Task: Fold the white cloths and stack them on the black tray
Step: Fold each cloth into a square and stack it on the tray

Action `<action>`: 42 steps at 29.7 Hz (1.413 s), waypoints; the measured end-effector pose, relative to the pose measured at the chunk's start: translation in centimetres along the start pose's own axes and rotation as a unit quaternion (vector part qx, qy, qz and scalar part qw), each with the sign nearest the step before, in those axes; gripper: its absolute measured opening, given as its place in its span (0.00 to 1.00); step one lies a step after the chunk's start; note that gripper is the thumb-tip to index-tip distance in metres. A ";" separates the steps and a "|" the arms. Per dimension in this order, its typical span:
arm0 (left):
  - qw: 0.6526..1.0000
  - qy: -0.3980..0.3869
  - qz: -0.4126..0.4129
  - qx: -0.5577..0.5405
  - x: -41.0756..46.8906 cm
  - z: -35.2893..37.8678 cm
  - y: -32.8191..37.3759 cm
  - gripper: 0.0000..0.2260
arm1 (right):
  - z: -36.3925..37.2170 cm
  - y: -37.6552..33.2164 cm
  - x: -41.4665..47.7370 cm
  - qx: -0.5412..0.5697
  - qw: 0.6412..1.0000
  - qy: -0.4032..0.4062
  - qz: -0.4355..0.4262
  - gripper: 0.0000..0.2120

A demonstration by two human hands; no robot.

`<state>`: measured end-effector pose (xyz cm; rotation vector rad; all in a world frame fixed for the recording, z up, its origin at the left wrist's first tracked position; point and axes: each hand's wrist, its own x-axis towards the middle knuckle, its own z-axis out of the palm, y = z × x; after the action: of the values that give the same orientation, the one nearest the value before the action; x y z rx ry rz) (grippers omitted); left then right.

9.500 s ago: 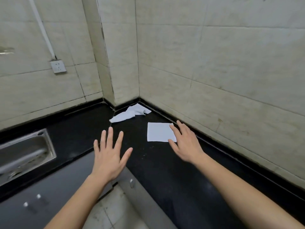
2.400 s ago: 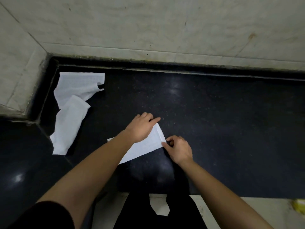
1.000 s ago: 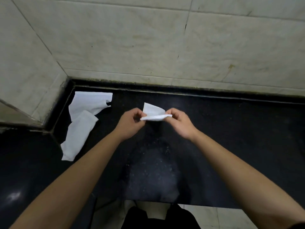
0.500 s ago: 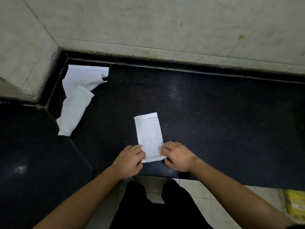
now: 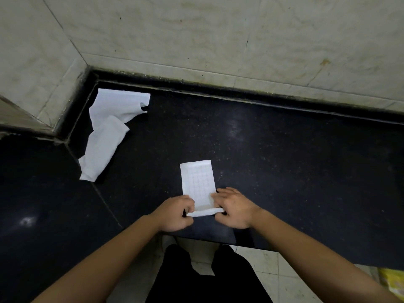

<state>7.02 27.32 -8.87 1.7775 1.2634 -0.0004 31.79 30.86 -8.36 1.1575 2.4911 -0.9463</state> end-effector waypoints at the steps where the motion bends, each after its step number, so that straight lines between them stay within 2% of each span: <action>1: 0.998 0.009 -0.031 -0.051 0.2 -0.7 0.1 0.07 | -0.8 0.0 0.2 0.058 0.998 0.014 0.025 0.11; 3: 0.983 0.064 -0.085 -0.149 1.0 -1.7 0.0 0.08 | -2.1 0.6 1.2 0.176 0.979 0.039 0.098 0.06; 5: 0.949 0.141 -0.144 -0.243 2.0 -2.5 -0.3 0.05 | -2.8 1.4 2.6 0.284 0.941 0.093 0.157 0.03; 7: 0.906 0.197 -0.197 -0.320 3.1 -3.1 -0.4 0.05 | -3.2 2.0 4.1 0.352 0.906 0.143 0.186 0.04; 9: 0.872 0.231 -0.228 -0.367 4.1 -3.5 -0.5 0.07 | -3.5 2.3 5.7 0.384 0.886 0.159 0.206 0.05; 11: 0.849 0.269 -0.245 -0.384 5.1 -3.8 -0.7 0.07 | -3.5 2.6 7.2 0.411 0.867 0.170 0.226 0.02; 15: 0.820 0.320 -0.280 -0.385 7.0 -4.0 -1.6 0.06 | -3.2 3.0 9.4 0.412 0.846 0.196 0.274 0.06; 22: 0.798 0.358 -0.311 -0.373 8.6 -3.7 -2.3 0.07 | -3.2 3.2 11.0 0.378 0.851 0.215 0.294 0.11; 24: 0.801 0.365 -0.313 -0.356 8.5 -3.5 -2.1 0.07 | -3.1 3.1 11.0 0.355 0.865 0.211 0.286 0.13; 26: 0.842 0.362 -0.290 -0.276 7.9 -3.4 -1.7 0.10 | -2.9 2.8 10.4 0.289 0.897 0.223 0.250 0.16; 28: 0.910 0.356 -0.200 -0.077 6.6 -3.1 -1.7 0.13 | -2.6 3.1 9.1 0.123 0.946 0.263 0.145 0.16; 29: 0.928 0.346 -0.132 0.037 6.0 -2.9 -2.0 0.14 | -2.4 3.5 8.4 0.028 0.960 0.268 0.073 0.16; 31: 0.940 0.276 -0.024 0.197 5.0 -2.8 -2.8 0.20 | -1.7 4.2 7.1 -0.102 0.969 0.224 -0.032 0.20; 32: 0.946 0.217 0.001 0.240 4.6 -2.8 -3.1 0.25 | -1.4 4.4 6.7 -0.138 0.972 0.186 -0.048 0.24; 34: 0.952 0.103 -0.001 0.290 4.4 -3.1 -3.8 0.31 | -0.9 4.7 6.5 -0.178 0.977 0.114 -0.035 0.31; 36: 0.948 0.045 -0.023 0.315 4.5 -3.6 -4.5 0.35 | -0.8 4.9 6.8 -0.197 0.978 0.067 -0.010 0.36; 42: 0.942 0.010 -0.028 0.335 5.1 -3.9 -5.3 0.38 | -0.3 5.6 7.3 -0.215 0.976 0.035 0.019 0.39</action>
<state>3.63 34.00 -12.59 2.3097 1.4315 -0.5015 31.15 38.11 -14.03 1.0988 2.5411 -0.3297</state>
